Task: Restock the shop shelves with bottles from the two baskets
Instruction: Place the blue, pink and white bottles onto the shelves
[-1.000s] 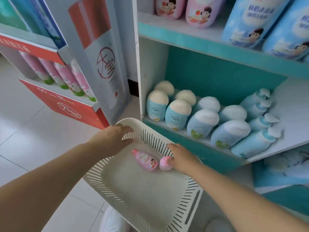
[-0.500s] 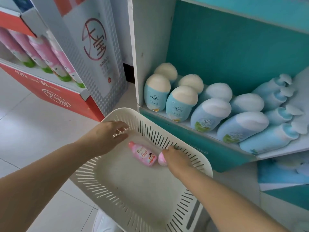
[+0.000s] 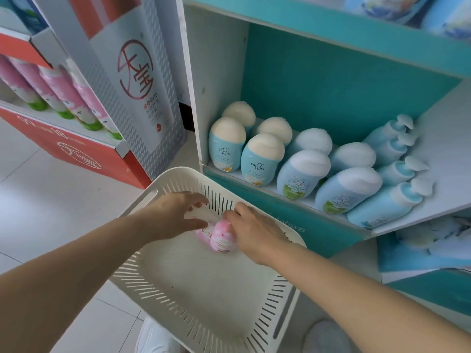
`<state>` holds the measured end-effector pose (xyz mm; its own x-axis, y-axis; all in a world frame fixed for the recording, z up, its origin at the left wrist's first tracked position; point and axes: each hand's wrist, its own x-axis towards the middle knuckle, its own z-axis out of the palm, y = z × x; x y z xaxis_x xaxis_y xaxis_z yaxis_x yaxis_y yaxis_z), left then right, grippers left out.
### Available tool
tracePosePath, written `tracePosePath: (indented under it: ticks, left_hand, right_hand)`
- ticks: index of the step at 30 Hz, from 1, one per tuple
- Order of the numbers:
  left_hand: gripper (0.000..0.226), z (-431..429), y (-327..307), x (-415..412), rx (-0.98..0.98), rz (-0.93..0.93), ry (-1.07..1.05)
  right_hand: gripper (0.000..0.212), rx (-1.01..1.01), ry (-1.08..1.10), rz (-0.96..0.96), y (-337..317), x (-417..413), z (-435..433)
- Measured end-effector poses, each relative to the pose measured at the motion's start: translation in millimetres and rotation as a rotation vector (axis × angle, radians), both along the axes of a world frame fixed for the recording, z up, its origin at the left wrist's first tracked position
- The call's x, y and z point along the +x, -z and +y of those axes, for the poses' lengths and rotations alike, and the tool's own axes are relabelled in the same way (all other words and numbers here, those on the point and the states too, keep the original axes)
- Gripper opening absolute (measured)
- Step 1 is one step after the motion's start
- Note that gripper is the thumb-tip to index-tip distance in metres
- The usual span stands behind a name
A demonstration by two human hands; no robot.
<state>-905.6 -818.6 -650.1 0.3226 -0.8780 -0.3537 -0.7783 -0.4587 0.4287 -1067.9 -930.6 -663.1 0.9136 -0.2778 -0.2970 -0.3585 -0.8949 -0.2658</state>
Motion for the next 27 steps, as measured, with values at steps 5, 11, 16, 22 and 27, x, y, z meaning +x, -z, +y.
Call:
tracePosePath:
  ticks: [5, 11, 16, 22, 27]
  left_hand:
    - [0.079, -4.2, -6.7, -7.4, 0.039, 0.015, 0.032]
    - [0.055, -6.6, -26.8, -13.5, -0.083, 0.151, -0.069]
    - [0.059, 0.5, -61.1, -13.1, -0.184, 0.29, -0.127]
    - [0.046, 18.3, -119.9, -33.2, -0.33, 0.343, -0.184]
    - [0.05, 37.5, -155.6, -54.1, -0.46, 0.3, -0.228]
  right_hand:
    - [0.045, 0.058, -0.008, -0.235, -32.3, 5.6, 6.7]
    - [0.031, 0.172, 0.093, -0.437, -69.5, 15.7, 3.5]
    - [0.036, 0.342, 0.211, -0.533, -112.8, 19.9, 4.2]
    - [0.043, 0.387, 0.198, -0.541, -170.8, 12.7, 21.2]
    - [0.032, 0.314, 0.163, -0.534, -219.3, 1.5, 37.1]
